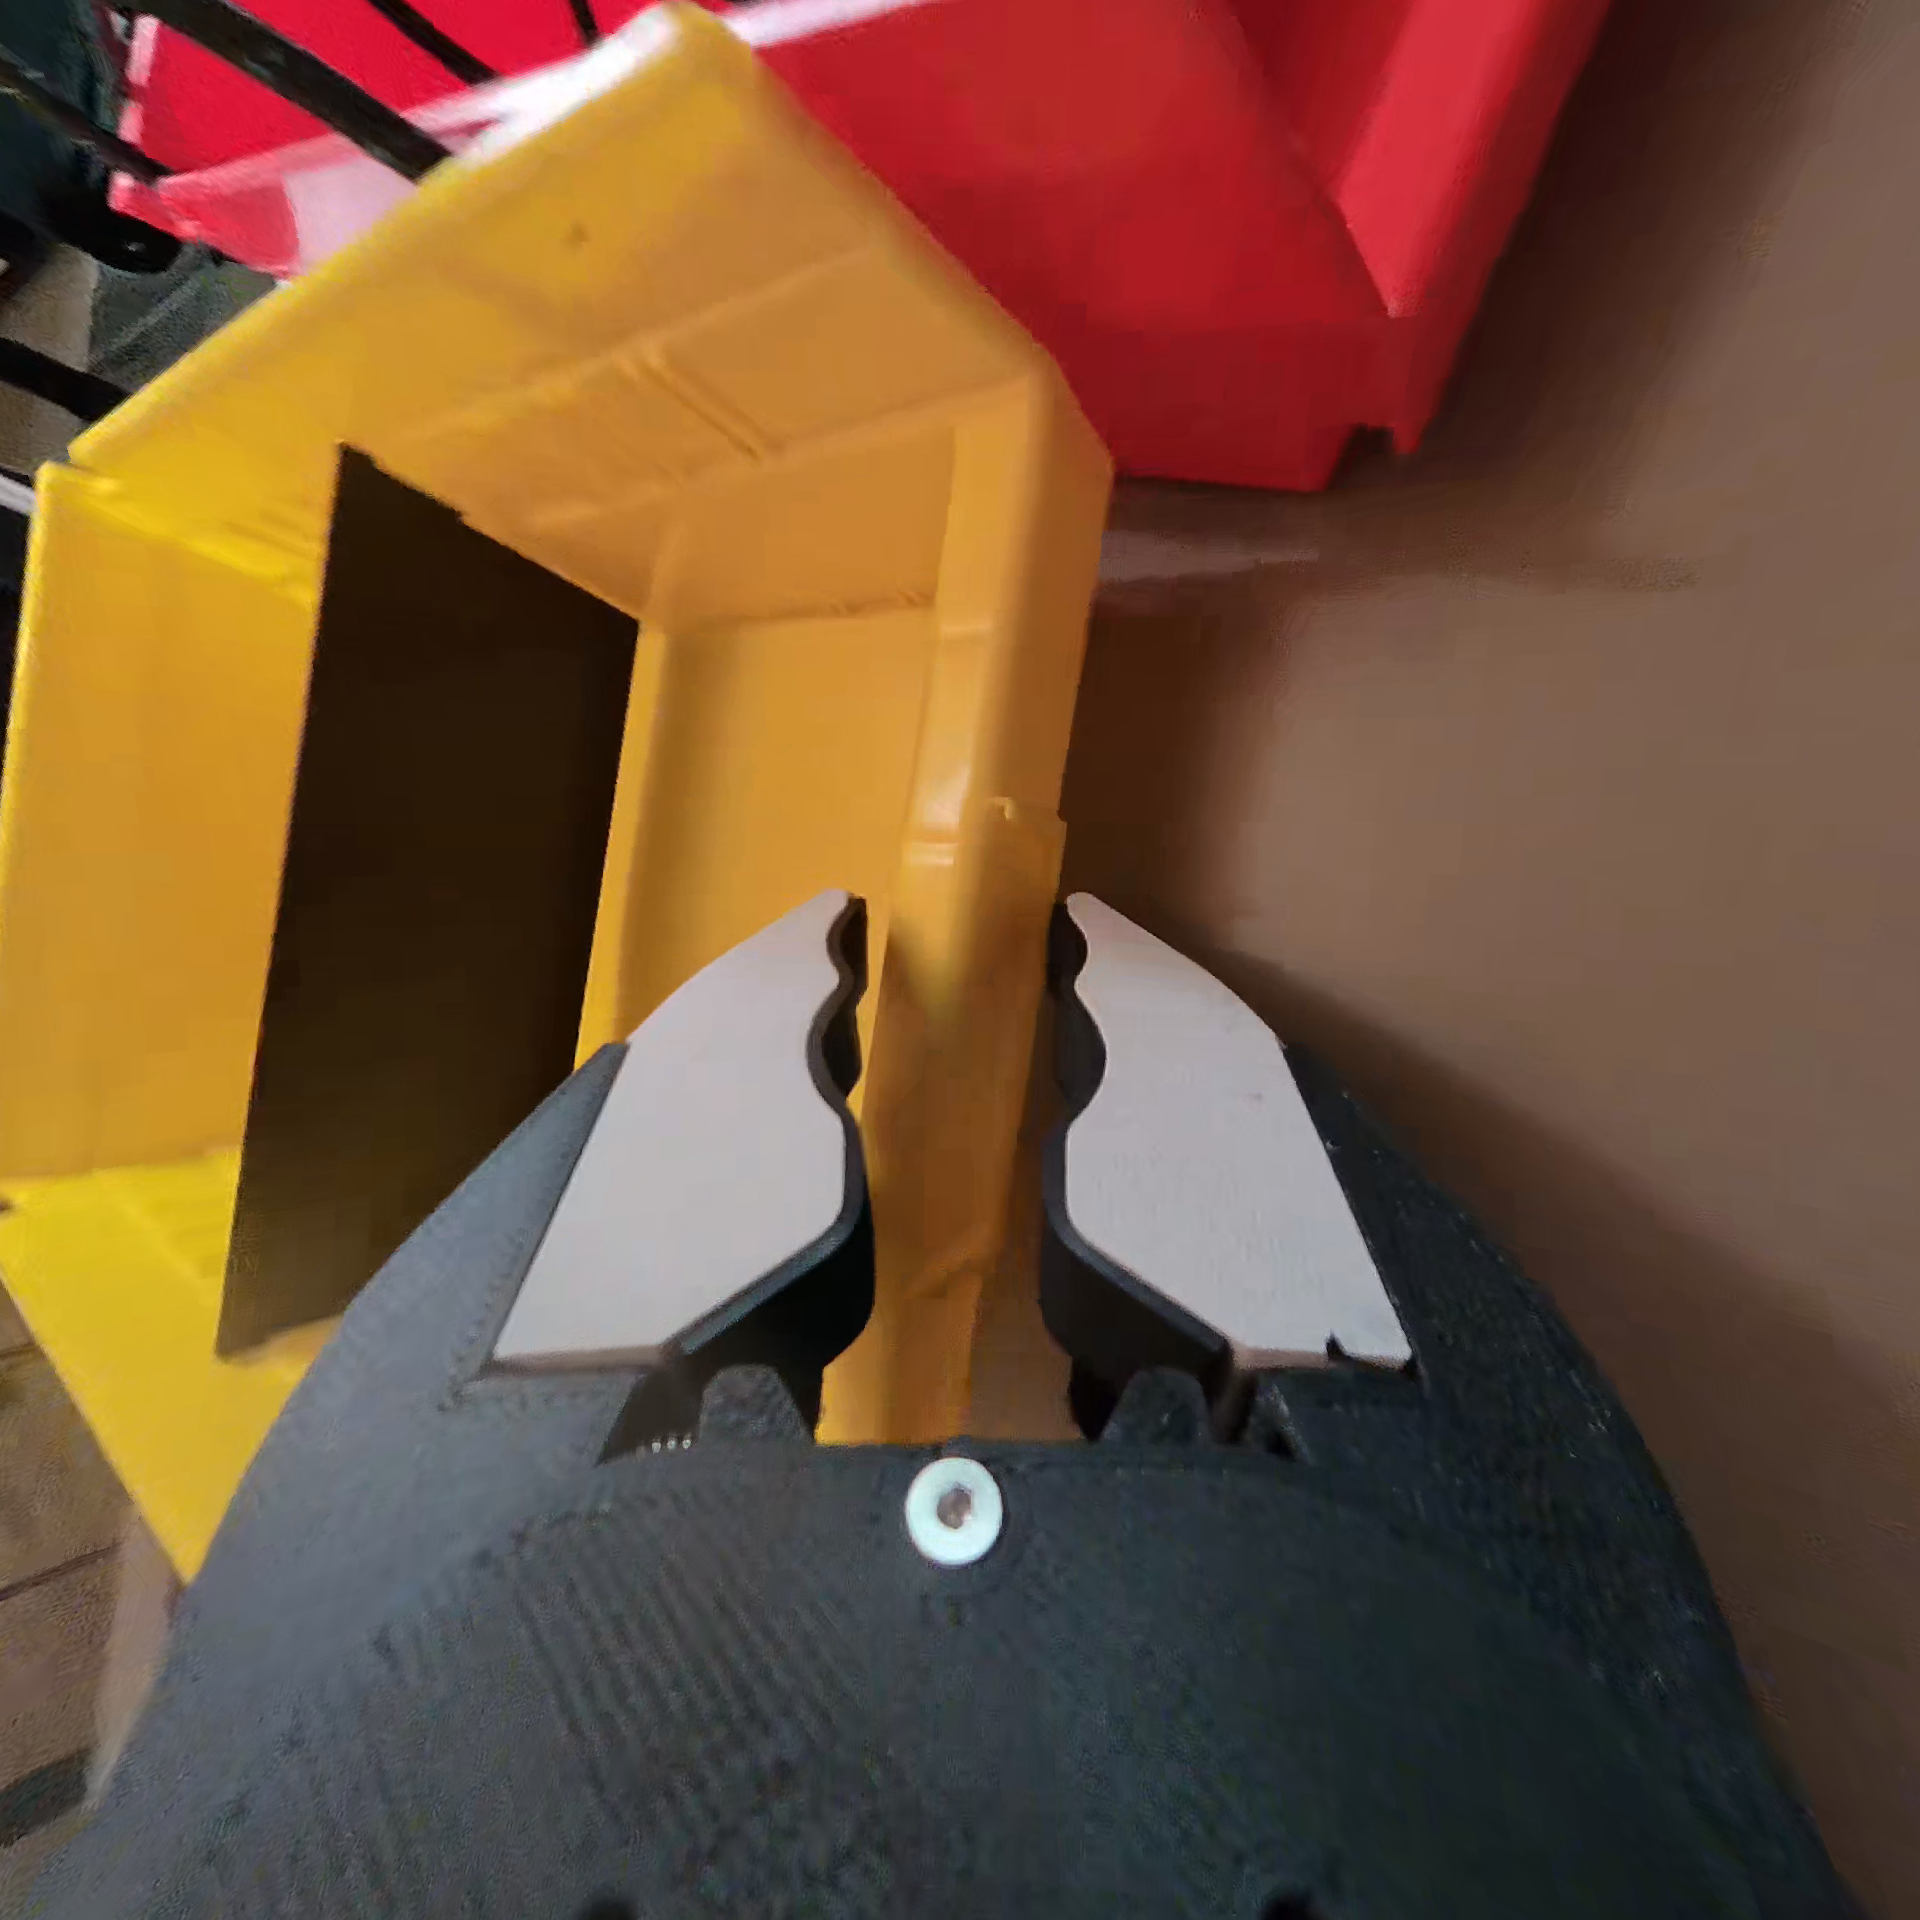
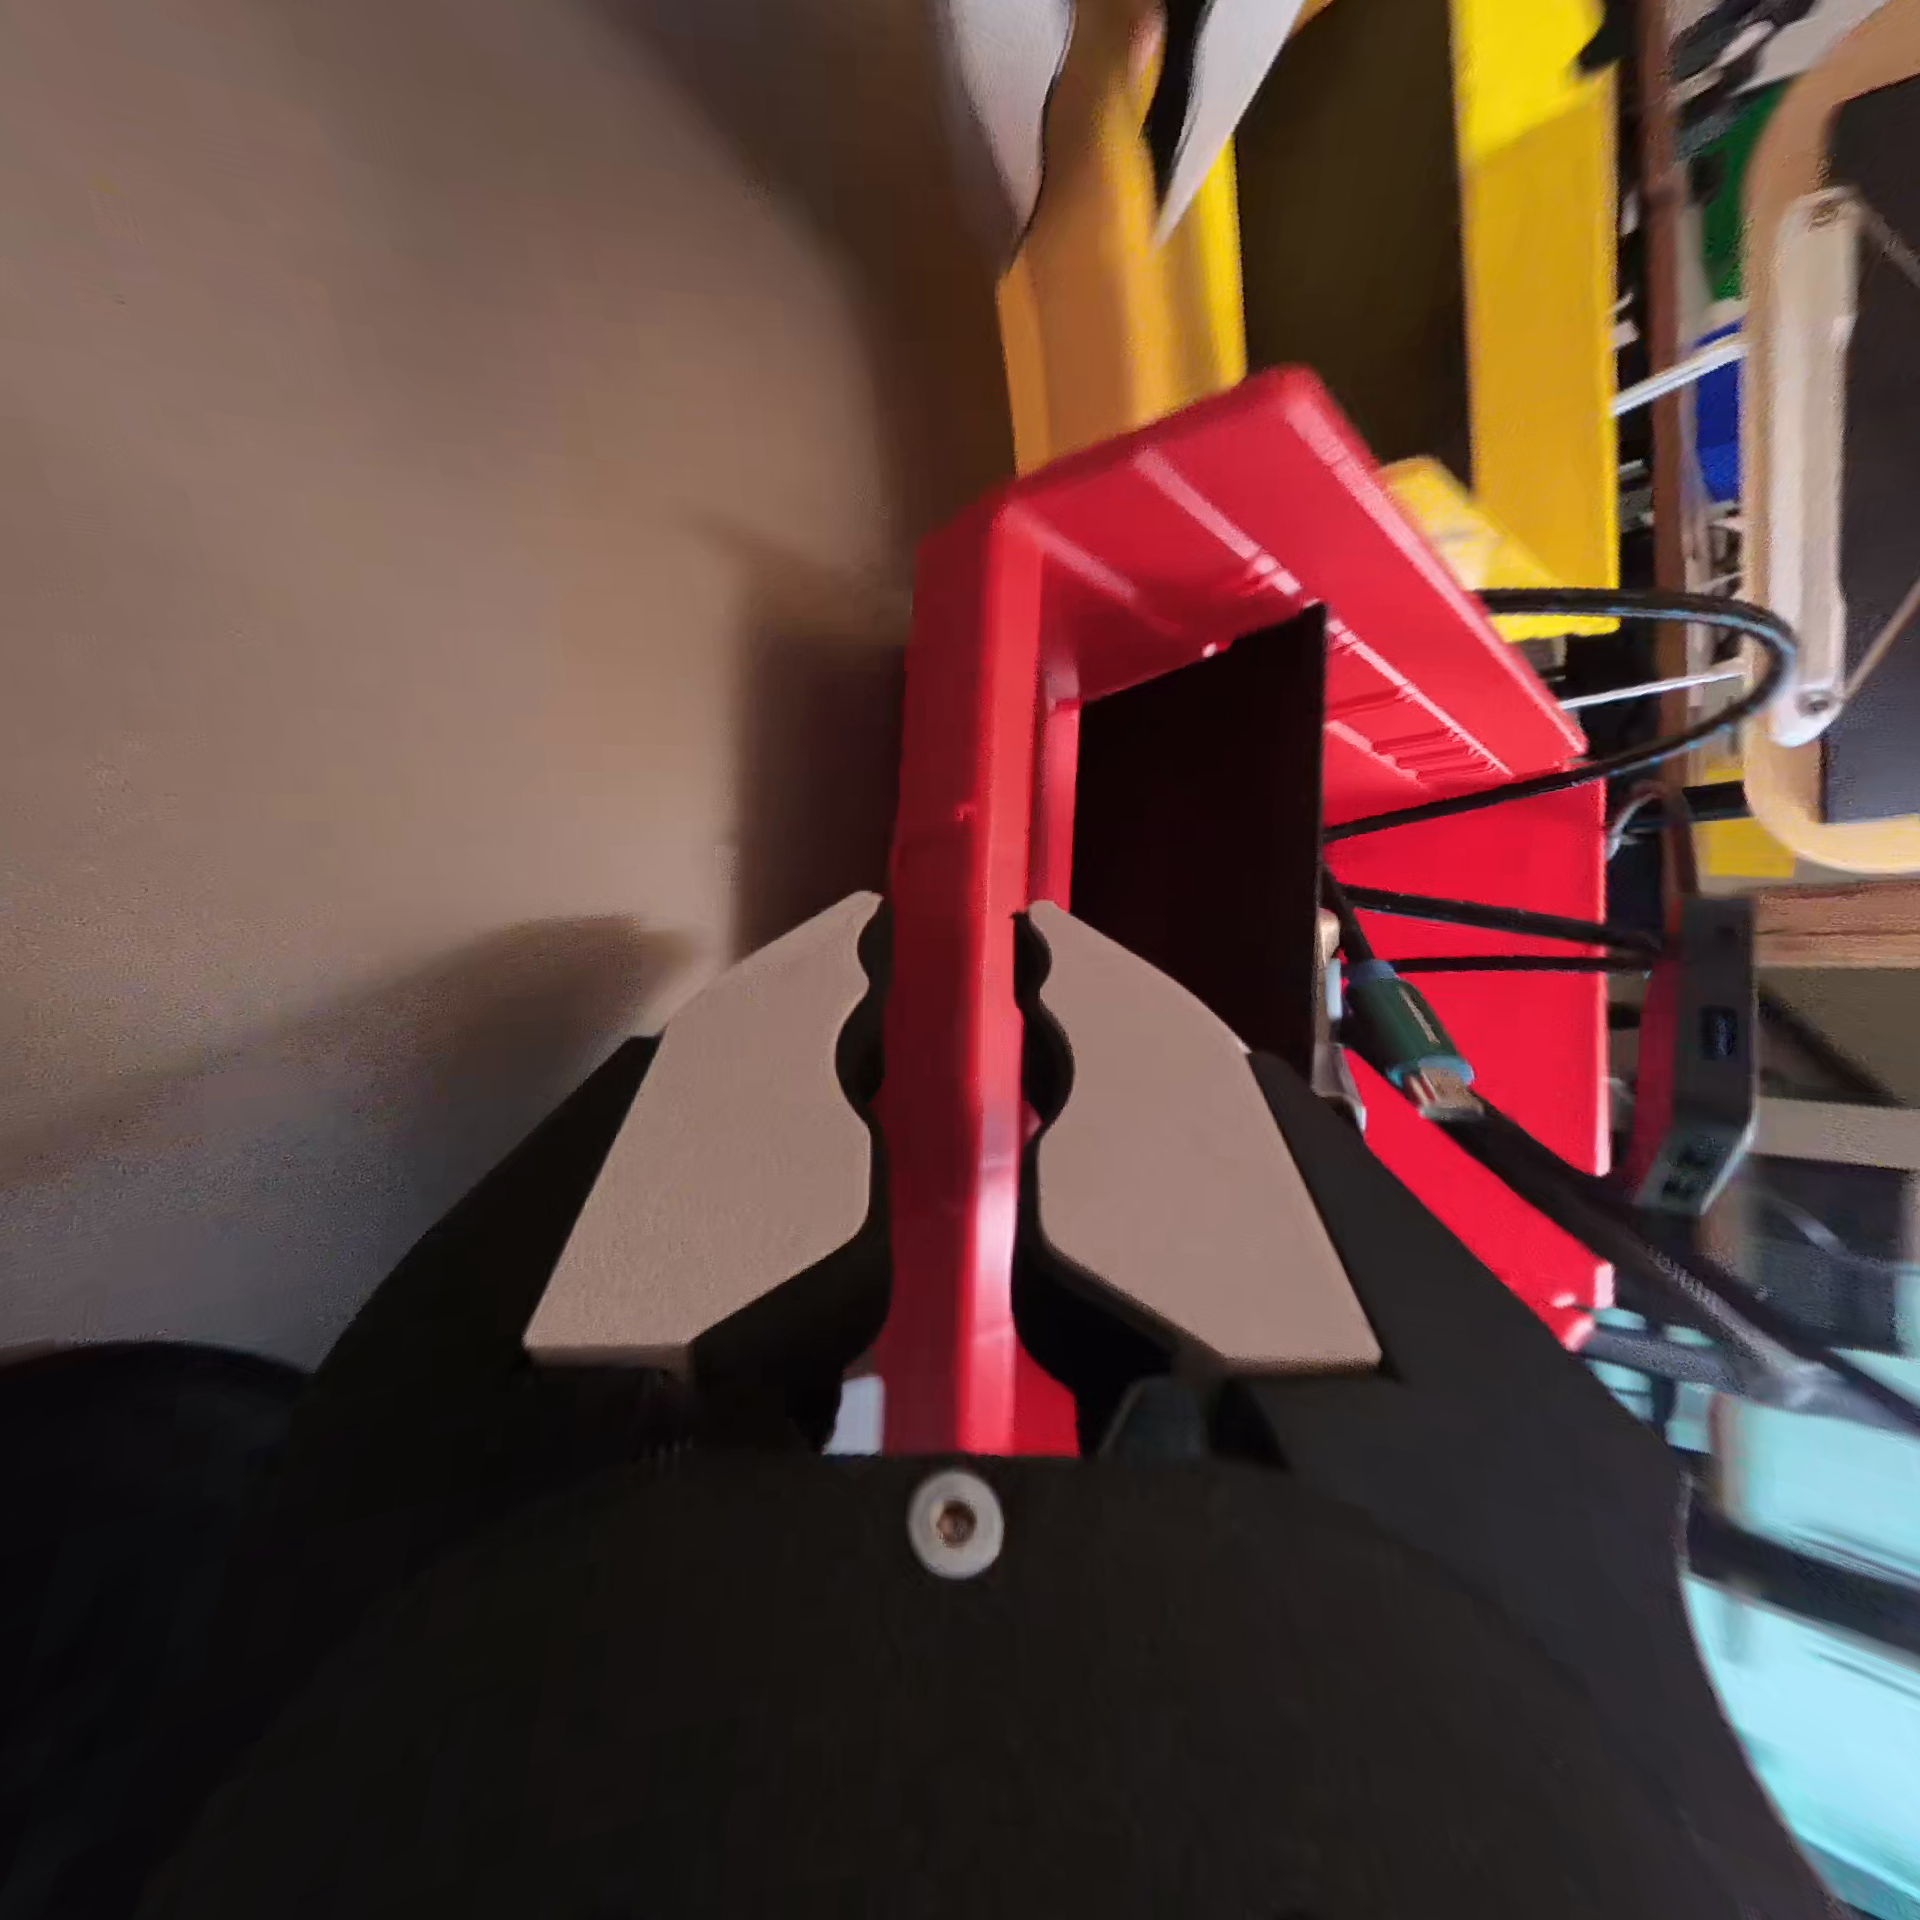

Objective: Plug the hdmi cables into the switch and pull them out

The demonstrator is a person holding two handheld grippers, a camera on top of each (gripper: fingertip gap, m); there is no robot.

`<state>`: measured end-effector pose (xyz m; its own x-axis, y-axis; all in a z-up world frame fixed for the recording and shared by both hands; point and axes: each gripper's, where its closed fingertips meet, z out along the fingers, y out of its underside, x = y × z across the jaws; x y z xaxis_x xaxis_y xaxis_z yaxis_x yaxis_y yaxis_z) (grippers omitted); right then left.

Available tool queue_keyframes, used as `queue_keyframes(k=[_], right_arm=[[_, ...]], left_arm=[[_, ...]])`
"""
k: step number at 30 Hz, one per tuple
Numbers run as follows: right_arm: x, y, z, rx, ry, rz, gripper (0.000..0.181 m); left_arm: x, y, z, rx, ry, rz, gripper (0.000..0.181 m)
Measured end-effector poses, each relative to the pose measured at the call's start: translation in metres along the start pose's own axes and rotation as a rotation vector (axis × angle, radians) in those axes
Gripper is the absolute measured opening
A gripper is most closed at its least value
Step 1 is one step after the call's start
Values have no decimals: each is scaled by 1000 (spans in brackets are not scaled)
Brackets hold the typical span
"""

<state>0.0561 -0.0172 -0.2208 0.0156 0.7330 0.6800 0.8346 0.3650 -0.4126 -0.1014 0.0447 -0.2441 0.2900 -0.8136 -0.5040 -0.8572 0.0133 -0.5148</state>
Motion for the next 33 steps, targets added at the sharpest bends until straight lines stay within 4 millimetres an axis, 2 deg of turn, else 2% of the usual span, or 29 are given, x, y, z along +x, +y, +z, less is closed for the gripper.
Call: queue_keyframes(k=[1, 3, 5, 7, 9, 11, 13, 16, 19, 21, 23, 27, 28, 30, 31, 32, 33], right_arm=[[0, -9, -13, 57, 6, 92, 22], [4, -18, -42, 170, 33, 291, 23], [20, -7, -72, 244, 152, 502, 21], [37, 27, -95, 246, 322, 726, 23], [42, 65, -103, 216, 426, 917, 31], [38, 88, -93, 192, 427, 1059, 45], [36, 95, -75, 173, 390, 1126, 52], [44, 101, -55, 140, 394, 1171, 53], [53, 115, -44, 85, 425, 1161, 40], [57, 130, -47, 46, 477, 1157, 26], [57, 138, -49, 64, 498, 1190, 18], [56, 133, -33, 67, 378, 1191, 40], [60, 134, -31, 58, 386, 1184, 38], [67, 140, -28, 19, 417, 1156, 32], [70, 143, -27, 13, 420, 1169, 25], [74, 147, -29, 12, 443, 1185, 9], [76, 147, -31, 20, 451, 1171, 7]], left_arm=[[-2, -4, -5, 39, -6, -45, 34], [-8, -18, -23, 158, -33, -160, 35], [-12, -31, -46, 277, -52, -315, 36], [-4, -46, -60, 370, 7, -492, 41], [9, -62, -63, 425, 61, -632, 41], [20, -74, -55, 433, 58, -722, 44], [24, -82, -39, 411, -2, -782, 45], [18, -88, -16, 394, -137, -820, 46], [16, -100, 0, 407, -152, -886, 46], [16, -109, 4, 427, -158, -901, 50], [20, -117, 9, 435, -164, -911, 45], [27, -123, 30, 391, -197, -913, 42], [26, -125, 32, 401, -214, -915, 41], [20, -124, 33, 399, -254, -931, 33], [16, -122, 34, 389, -282, -934, 31], [12, -121, 33, 393, -302, -933, 28], [10, -122, 32, 400, -304, -934, 28]])
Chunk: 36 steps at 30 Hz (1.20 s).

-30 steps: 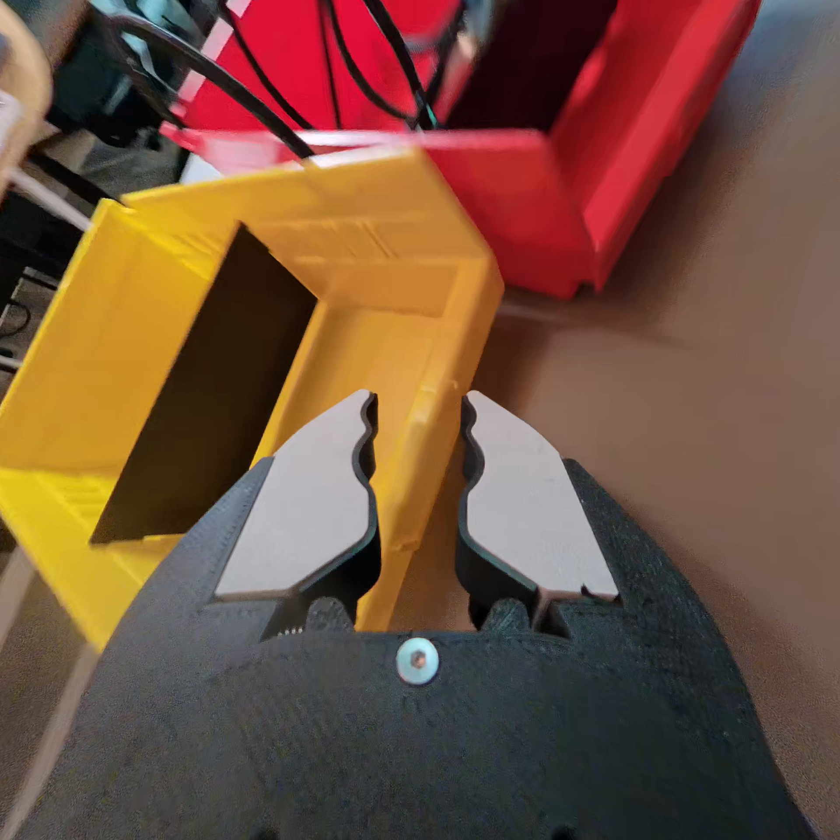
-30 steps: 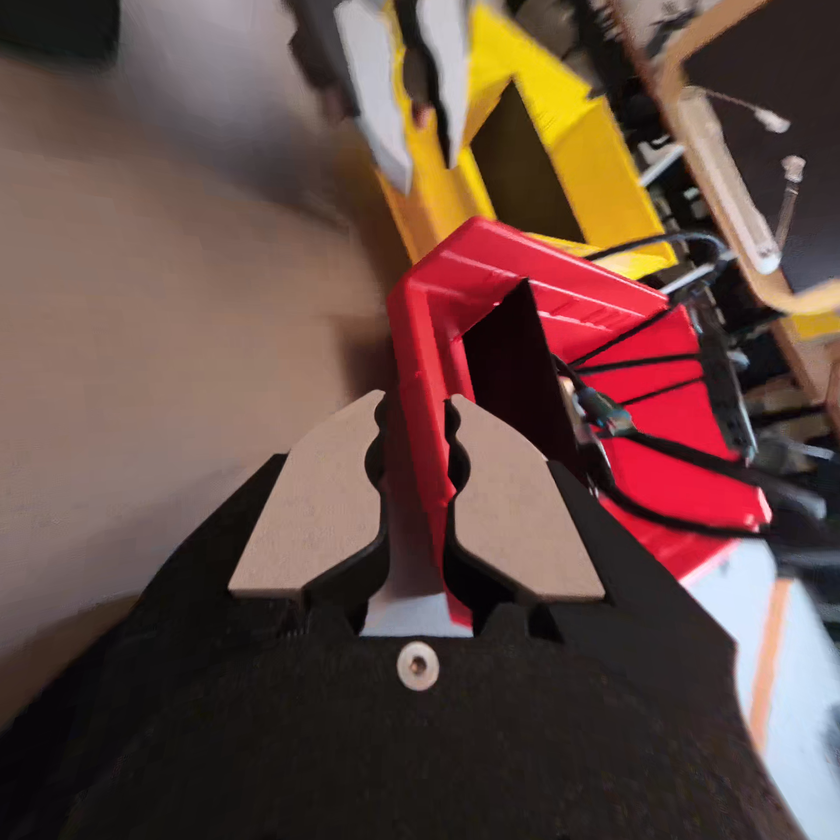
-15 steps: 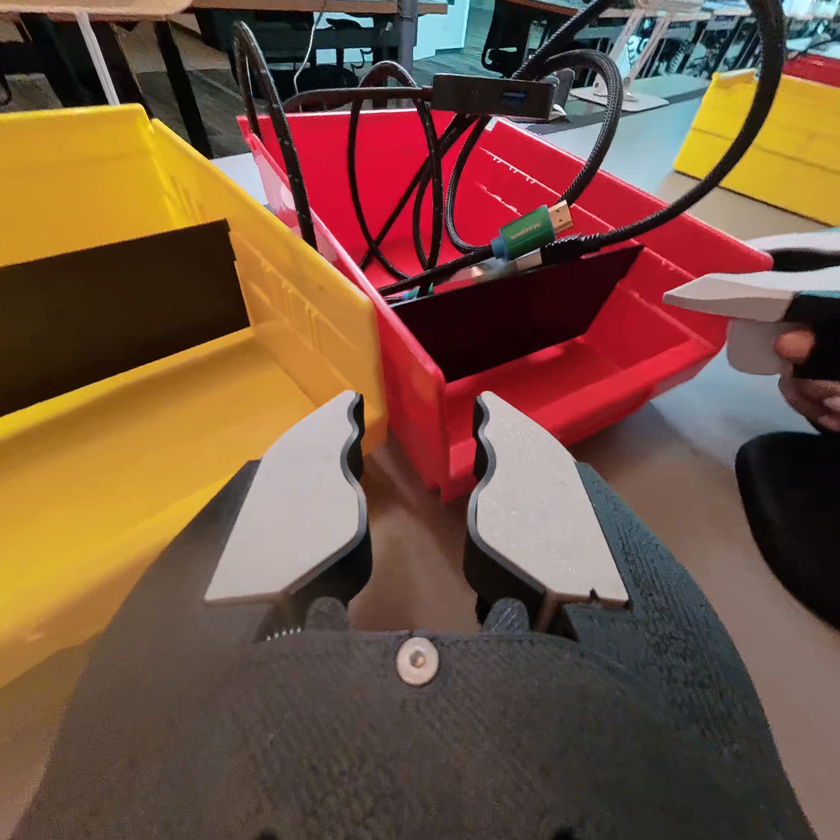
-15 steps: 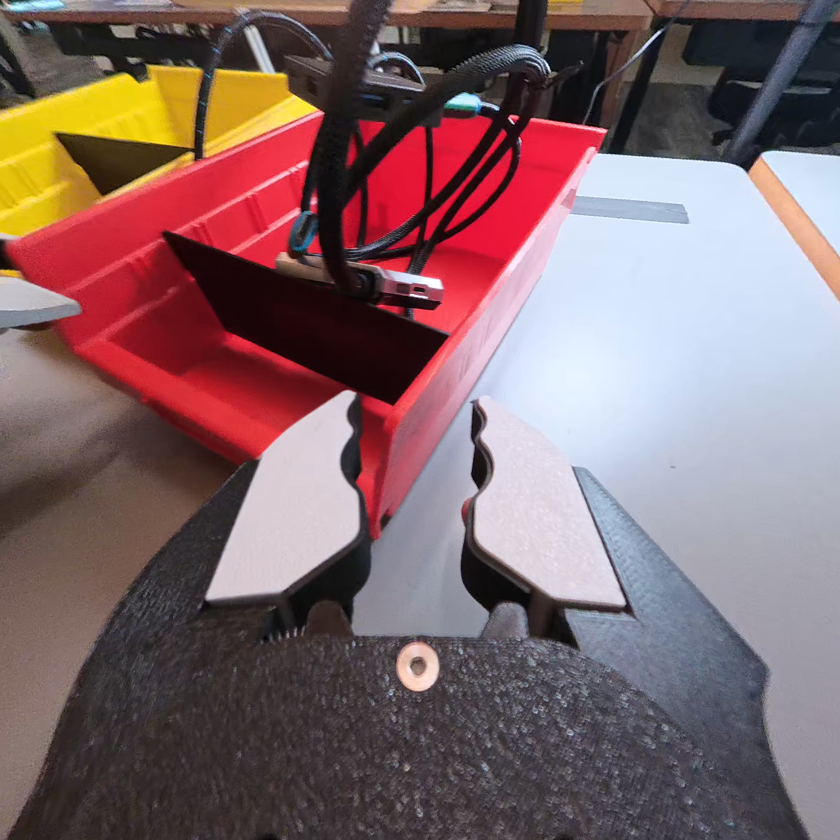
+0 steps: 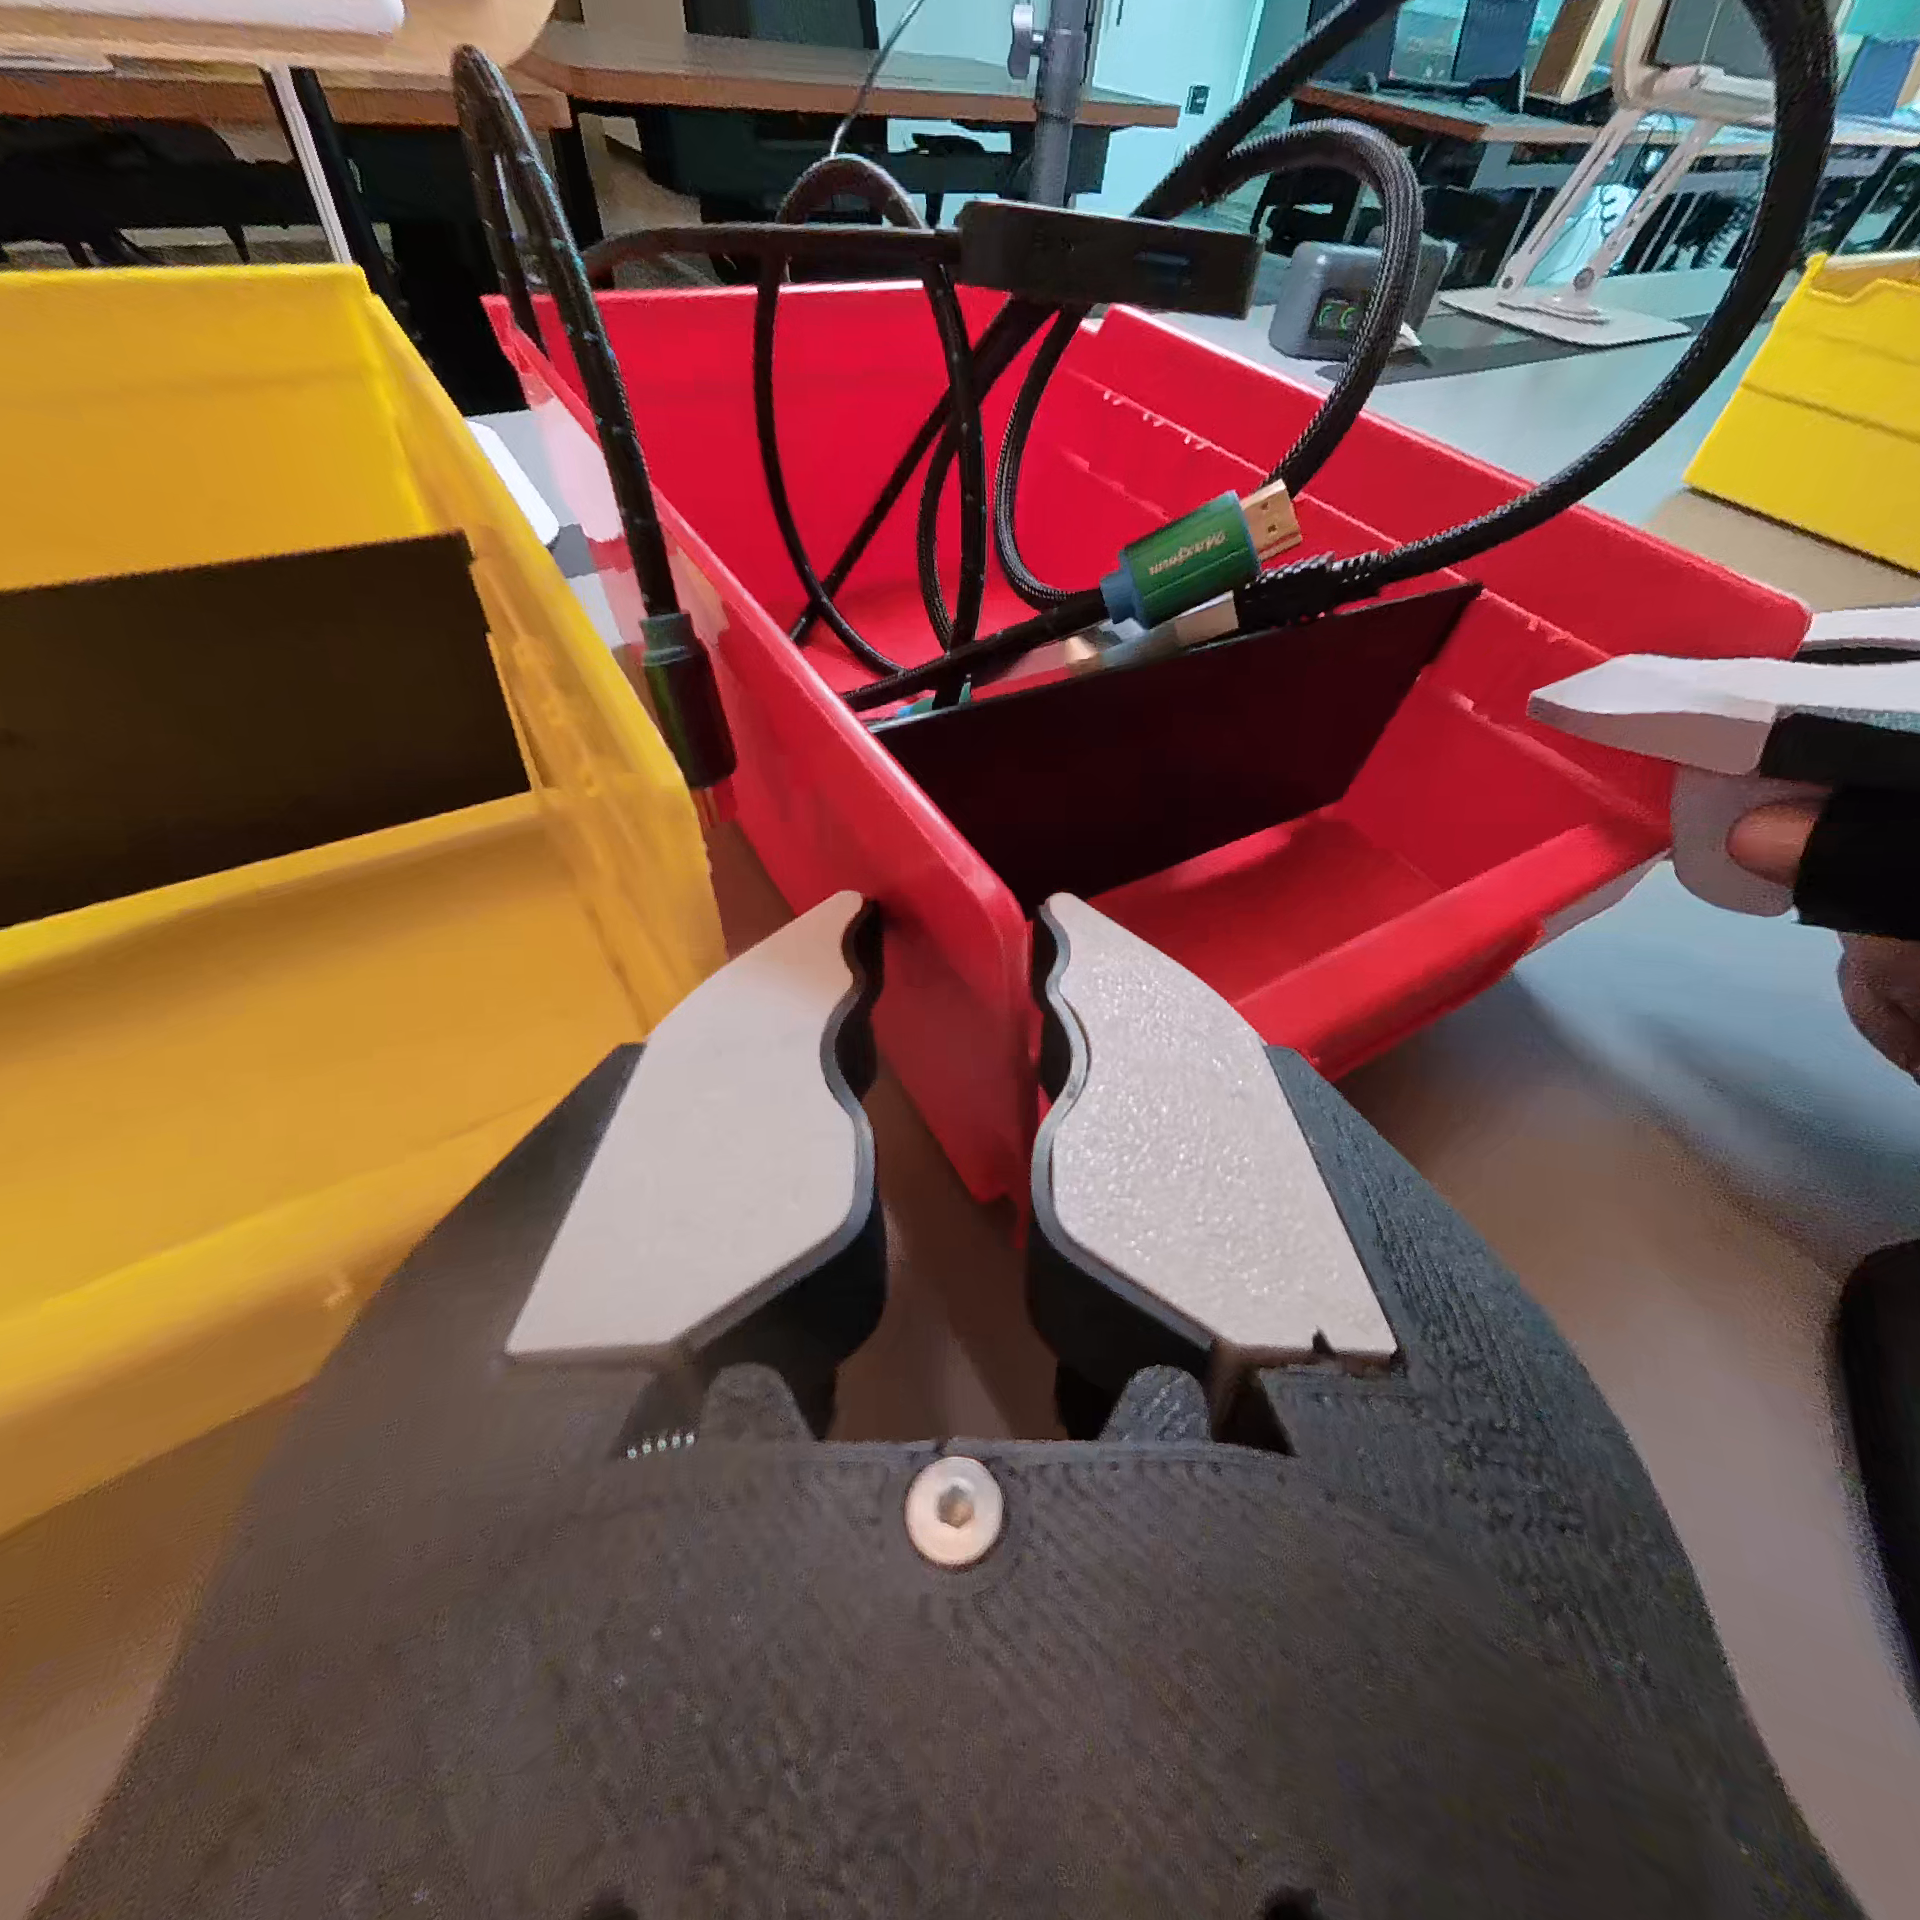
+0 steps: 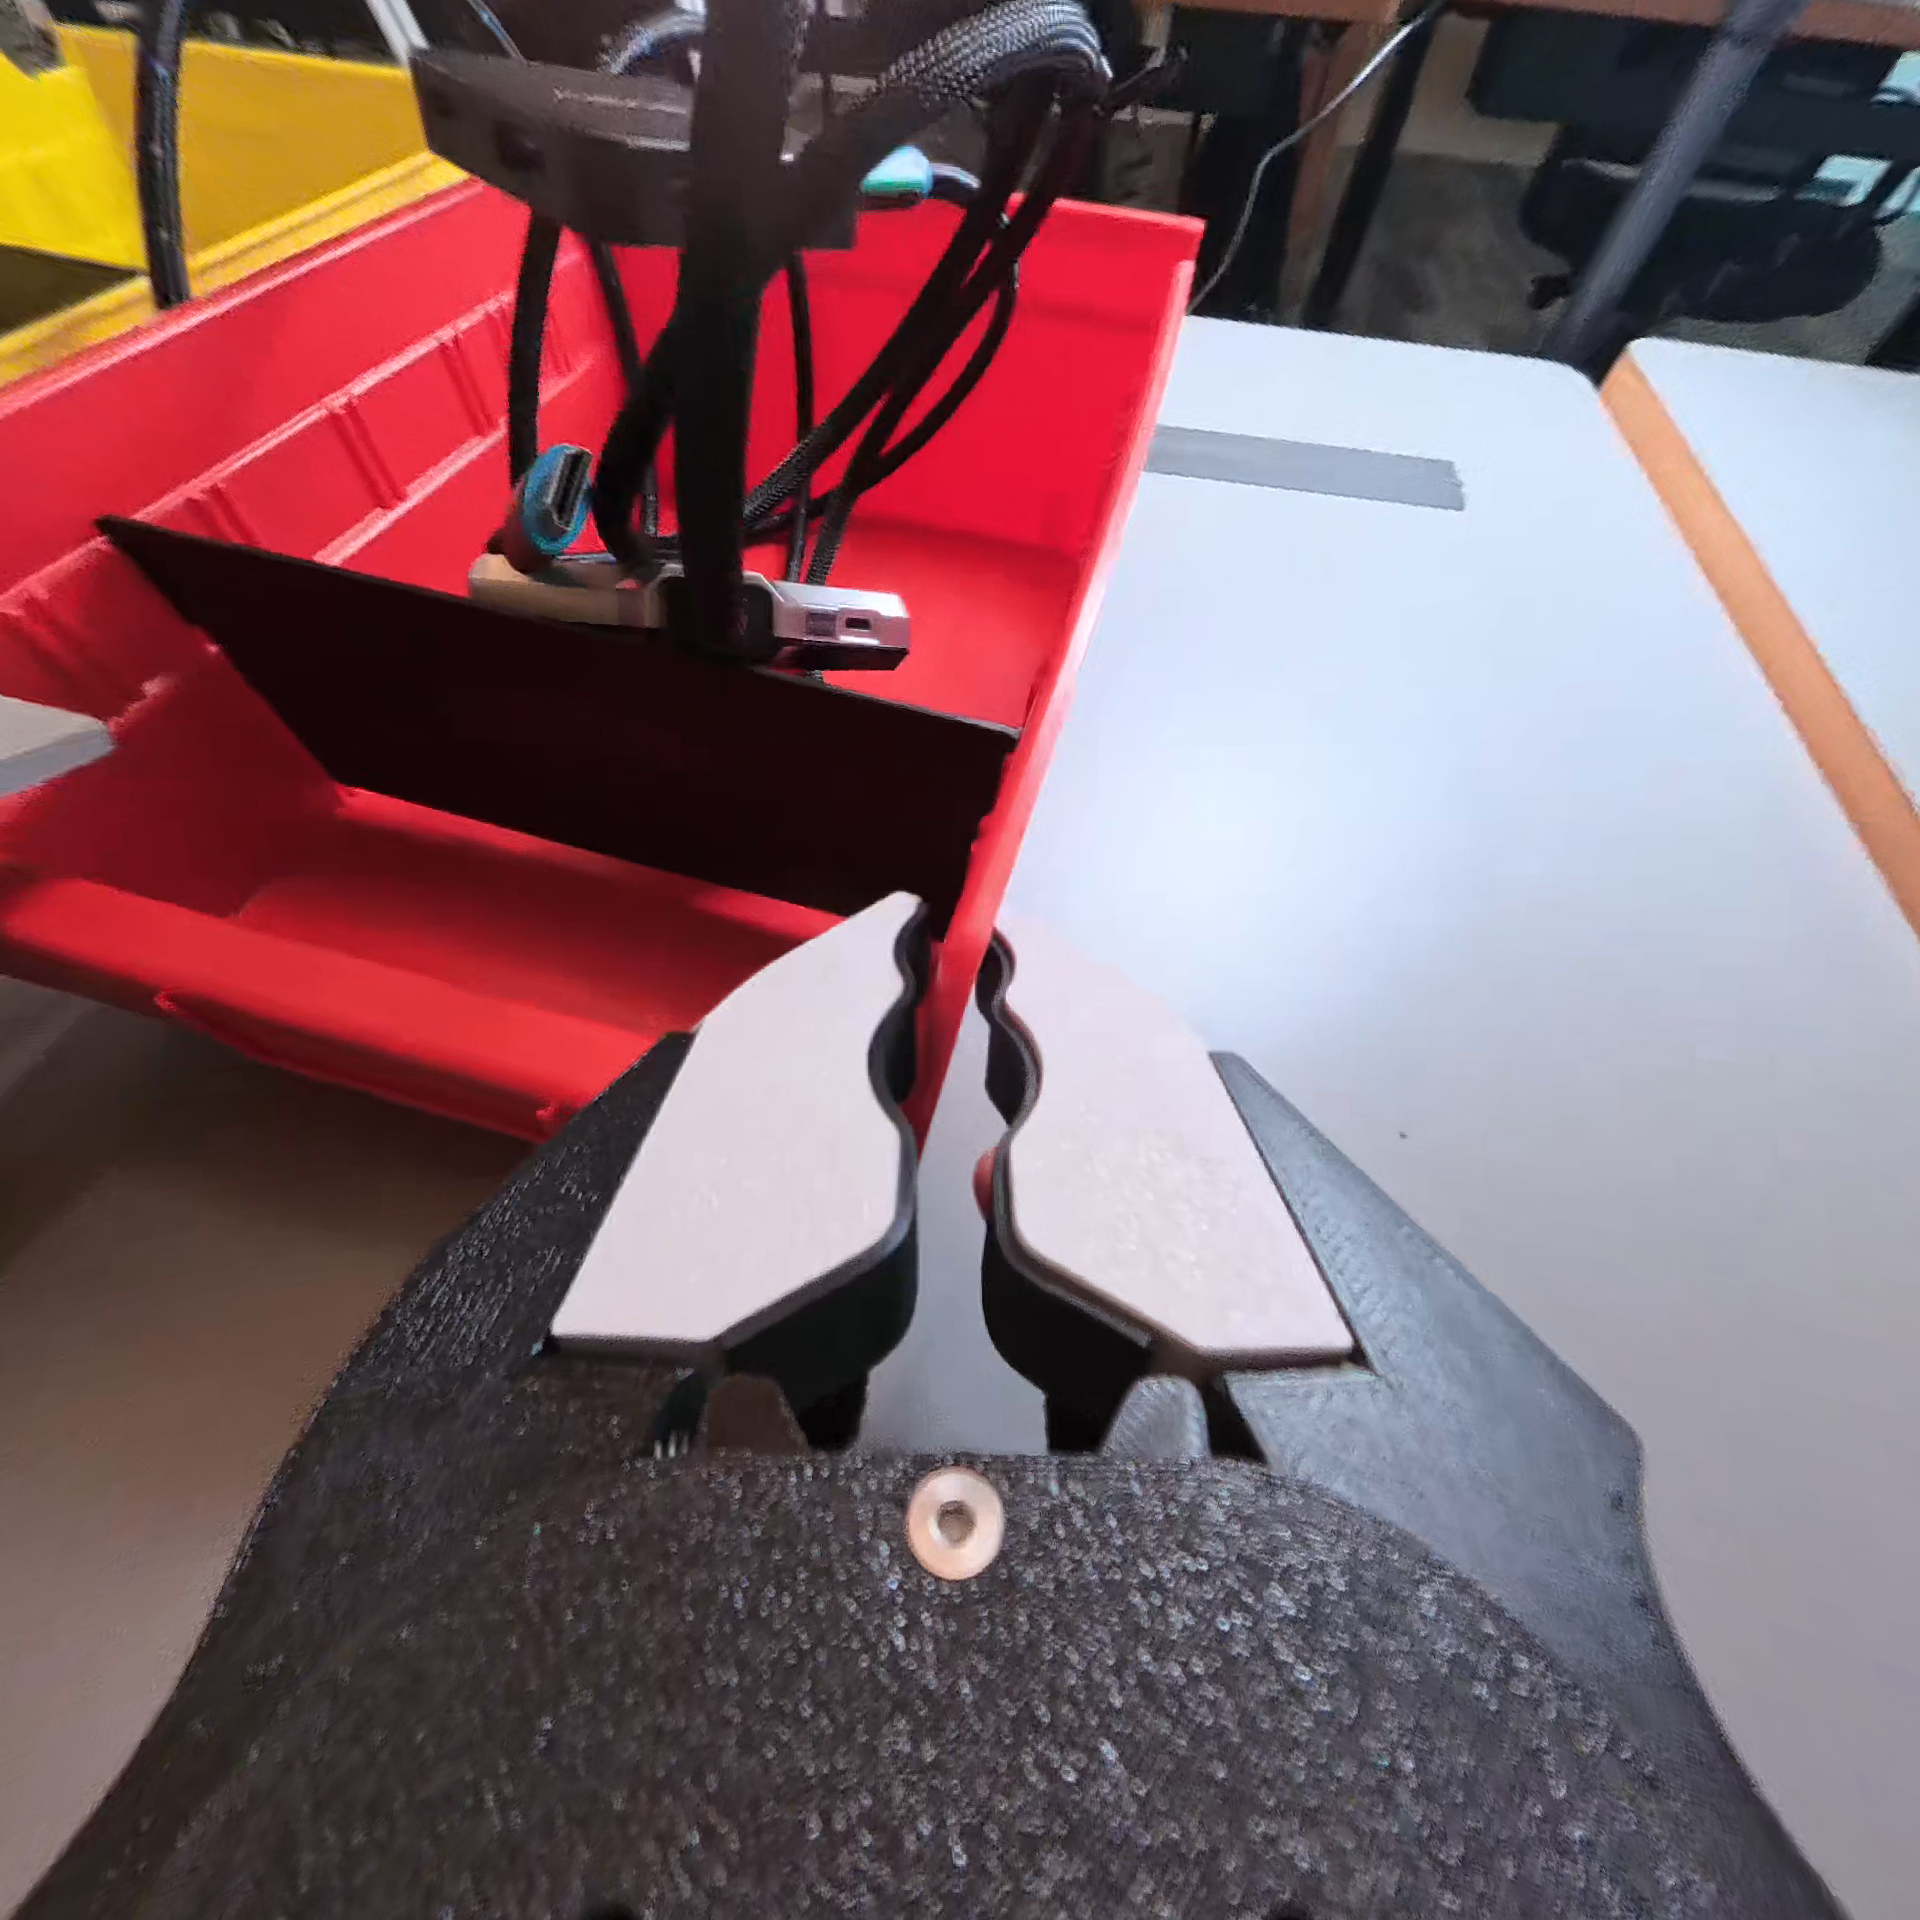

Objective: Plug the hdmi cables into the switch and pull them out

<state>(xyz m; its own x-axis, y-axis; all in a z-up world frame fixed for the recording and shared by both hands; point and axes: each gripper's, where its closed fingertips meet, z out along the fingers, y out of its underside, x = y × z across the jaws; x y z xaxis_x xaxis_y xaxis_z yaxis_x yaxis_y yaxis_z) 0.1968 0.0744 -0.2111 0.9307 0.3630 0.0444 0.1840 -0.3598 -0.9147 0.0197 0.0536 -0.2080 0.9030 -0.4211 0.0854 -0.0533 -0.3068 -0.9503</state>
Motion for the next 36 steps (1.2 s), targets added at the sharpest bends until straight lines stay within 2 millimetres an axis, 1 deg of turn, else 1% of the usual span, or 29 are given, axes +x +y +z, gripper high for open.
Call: queue_keyframes(k=[3, 5, 8, 10, 12, 15, 18, 20, 22, 25, 29, 32, 34, 36], right_arm=[[2, -5, -9, 17, 46, -39, 6], [3, -16, -23, 72, 73, -58, 5], [-3, -33, -45, 167, 95, -79, 6], [-12, -49, -61, 241, 98, -90, 6], [-25, -72, -79, 317, 95, -110, 7], [-54, -109, -102, 420, 56, -149, 8], [-98, -137, -110, 490, -35, -182, 10], [-132, -150, -106, 517, -108, -194, 10], [-168, -159, -99, 525, -177, -210, 11], [-226, -167, -88, 530, -296, -209, 11], [-305, -164, -73, 502, -440, -223, 12], [-361, -152, -59, 464, -539, -232, 13], [-395, -140, -46, 428, -596, -220, 13], [-423, -125, -31, 382, -640, -209, 13]], left_arm=[[1, -7, -2, 23, -10, 36, 23], [4, -18, -9, 61, 8, 45, 19], [6, -39, -24, 124, -1, 96, 16], [6, -61, -42, 194, -9, 114, 15], [3, -85, -65, 263, -26, 132, 14], [-11, -119, -108, 352, -77, 173, 13], [-37, -142, -157, 426, -153, 169, 12], [-60, -149, -189, 434, -226, 194, 12], [-85, -149, -220, 432, -300, 205, 11], [-122, -140, -266, 430, -391, 180, 10], [-170, -115, -323, 394, -515, 141, 10], [-203, -92, -359, 361, -593, 99, 10], [-227, -79, -375, 341, -625, 63, 9], [-248, -64, -383, 306, -644, 48, 9]])
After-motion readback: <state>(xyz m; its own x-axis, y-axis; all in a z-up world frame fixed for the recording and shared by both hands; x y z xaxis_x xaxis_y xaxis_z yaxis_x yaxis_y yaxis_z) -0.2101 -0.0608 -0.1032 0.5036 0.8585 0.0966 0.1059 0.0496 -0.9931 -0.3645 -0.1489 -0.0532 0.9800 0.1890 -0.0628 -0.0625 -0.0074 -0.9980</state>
